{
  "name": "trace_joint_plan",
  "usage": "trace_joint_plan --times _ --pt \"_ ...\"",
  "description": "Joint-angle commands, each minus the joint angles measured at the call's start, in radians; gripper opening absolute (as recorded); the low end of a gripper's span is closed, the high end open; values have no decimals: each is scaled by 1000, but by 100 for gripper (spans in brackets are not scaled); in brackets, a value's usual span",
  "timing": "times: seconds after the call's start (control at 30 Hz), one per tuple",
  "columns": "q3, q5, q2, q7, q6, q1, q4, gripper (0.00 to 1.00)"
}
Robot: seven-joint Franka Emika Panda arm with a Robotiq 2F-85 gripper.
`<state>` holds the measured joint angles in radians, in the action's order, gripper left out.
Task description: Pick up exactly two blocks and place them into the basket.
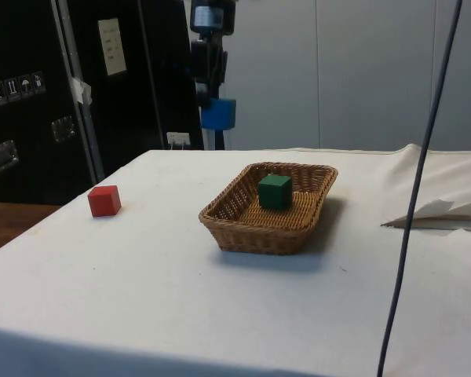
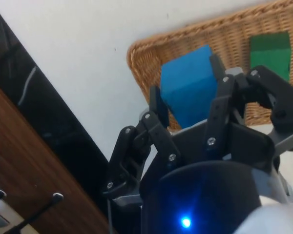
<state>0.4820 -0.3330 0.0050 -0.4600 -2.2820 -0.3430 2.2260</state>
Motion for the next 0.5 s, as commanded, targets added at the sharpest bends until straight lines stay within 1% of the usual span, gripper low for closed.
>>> trace_joint_plan --times 0.0,0.17,0.2,0.27,0.3,0.33,0.47 --pt "-6 19 -5 22 -26 -6 17 2" --pt "-37 25 -22 38 -63 -4 65 2" --pt "-49 25 -27 43 -80 -4 85 2" --pt "-61 24 -31 47 -96 -4 104 2" --pt "-57 8 -25 28 -75 0 89 2" --pt "-67 24 -33 49 -103 -4 112 2" --pt "-92 18 -41 52 -146 -4 161 2"
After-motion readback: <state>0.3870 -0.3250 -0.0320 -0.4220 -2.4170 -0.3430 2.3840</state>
